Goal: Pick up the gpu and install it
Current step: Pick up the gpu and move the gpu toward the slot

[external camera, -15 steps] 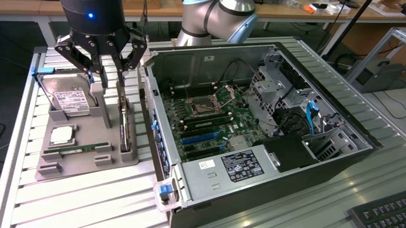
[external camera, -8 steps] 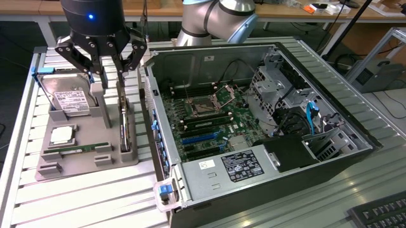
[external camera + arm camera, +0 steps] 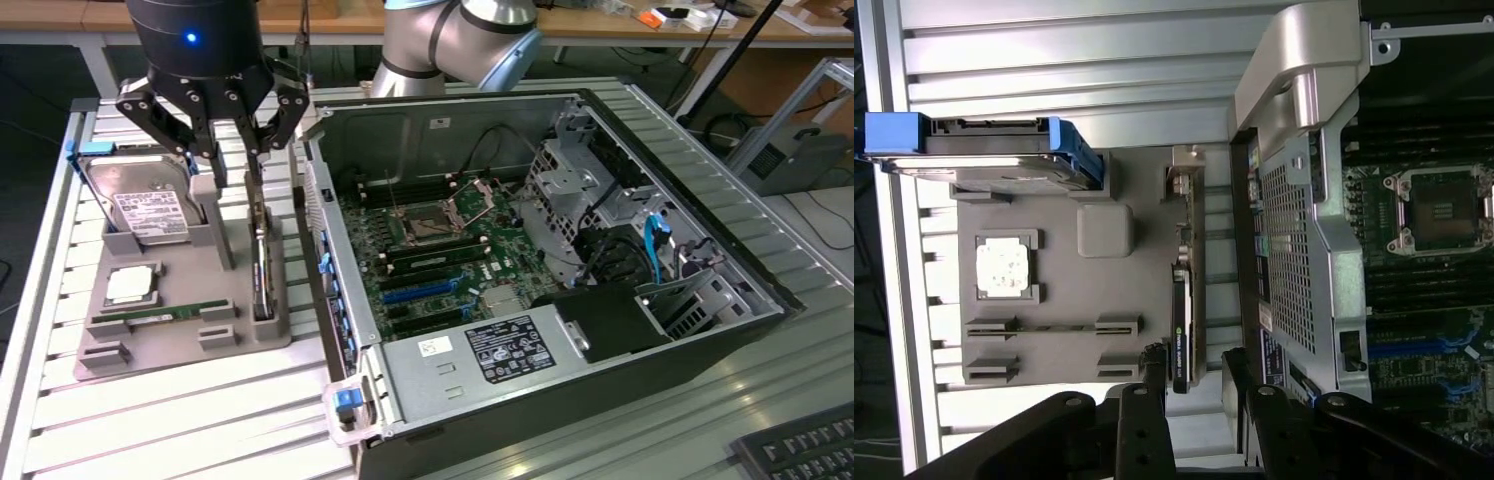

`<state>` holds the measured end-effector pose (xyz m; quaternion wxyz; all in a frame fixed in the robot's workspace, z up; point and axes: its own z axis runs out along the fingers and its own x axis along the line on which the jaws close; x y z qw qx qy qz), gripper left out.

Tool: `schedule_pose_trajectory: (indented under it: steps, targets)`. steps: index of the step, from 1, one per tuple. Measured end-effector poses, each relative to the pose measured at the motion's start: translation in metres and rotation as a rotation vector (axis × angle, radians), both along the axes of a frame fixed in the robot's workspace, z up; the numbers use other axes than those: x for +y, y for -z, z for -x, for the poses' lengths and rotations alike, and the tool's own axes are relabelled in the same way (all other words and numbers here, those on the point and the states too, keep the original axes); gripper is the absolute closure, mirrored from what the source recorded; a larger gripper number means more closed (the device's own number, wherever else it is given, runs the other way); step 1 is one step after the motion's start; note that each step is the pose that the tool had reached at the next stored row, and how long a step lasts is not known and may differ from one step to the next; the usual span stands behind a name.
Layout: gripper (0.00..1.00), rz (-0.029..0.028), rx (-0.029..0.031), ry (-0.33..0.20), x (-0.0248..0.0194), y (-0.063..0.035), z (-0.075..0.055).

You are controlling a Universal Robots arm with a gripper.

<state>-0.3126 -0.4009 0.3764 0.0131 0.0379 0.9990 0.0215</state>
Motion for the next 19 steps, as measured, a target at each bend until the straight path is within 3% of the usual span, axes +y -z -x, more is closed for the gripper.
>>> schedule_pose_trajectory:
  steps: [19]
  targets:
    - [0.64,0.0,0.0,0.0,-0.0017,0.003,0.0007]
